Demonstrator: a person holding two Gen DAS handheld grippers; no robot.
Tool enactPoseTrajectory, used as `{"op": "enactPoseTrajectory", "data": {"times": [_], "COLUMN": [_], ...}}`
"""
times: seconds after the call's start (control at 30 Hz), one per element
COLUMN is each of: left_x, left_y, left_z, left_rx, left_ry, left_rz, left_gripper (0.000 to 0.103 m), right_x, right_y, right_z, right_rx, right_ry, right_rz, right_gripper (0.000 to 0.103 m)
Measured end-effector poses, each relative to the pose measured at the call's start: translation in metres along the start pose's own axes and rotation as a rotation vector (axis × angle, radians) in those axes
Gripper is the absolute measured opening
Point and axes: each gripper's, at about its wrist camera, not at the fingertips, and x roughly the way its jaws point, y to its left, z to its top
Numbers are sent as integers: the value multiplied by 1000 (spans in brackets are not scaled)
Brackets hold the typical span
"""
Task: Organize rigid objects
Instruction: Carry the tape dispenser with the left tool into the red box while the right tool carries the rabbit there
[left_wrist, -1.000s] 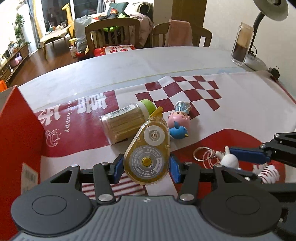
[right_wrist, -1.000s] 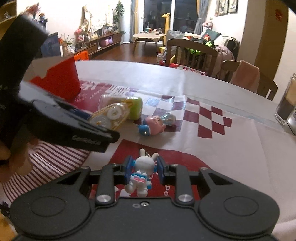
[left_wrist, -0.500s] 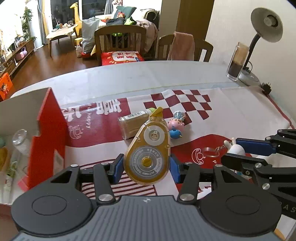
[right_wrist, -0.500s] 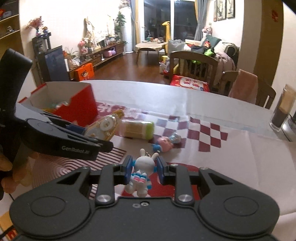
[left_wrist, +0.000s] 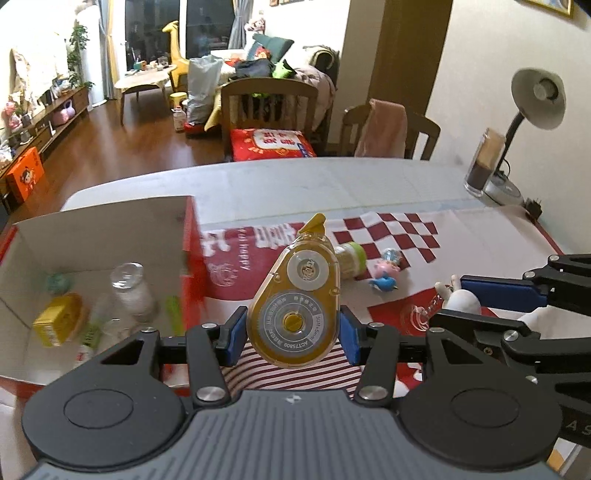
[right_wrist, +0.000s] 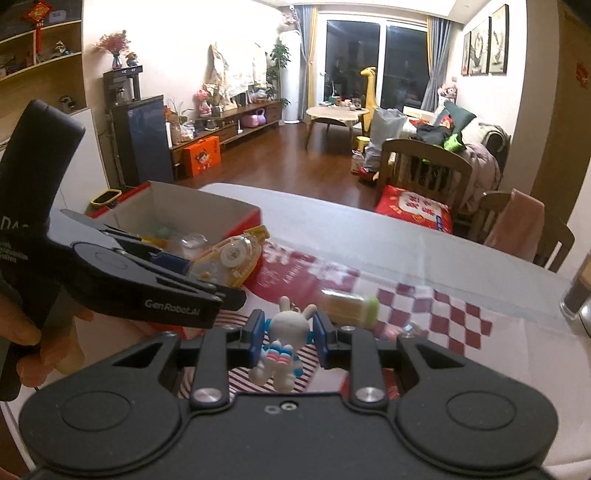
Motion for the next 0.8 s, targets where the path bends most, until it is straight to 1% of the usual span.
{"op": "enactPoseTrajectory", "data": {"times": [0.2,0.4,0.8], "left_x": [-25,-41,-65], "left_y": [37,78,151], "left_z": [3,6,5], "left_rx": [-15,-57,-61], "left_ry": [-12,-1,-24], "left_rz": [7,6,48], "left_gripper": [50,50,50], "right_x": [8,20,49], "right_y": [33,62,116], "right_z": [18,34,60], "right_rx": [-22,-32,-61], "right_ry": [-11,-15,-10], "right_rz": [8,15,22], "right_gripper": [27,27,27]}}
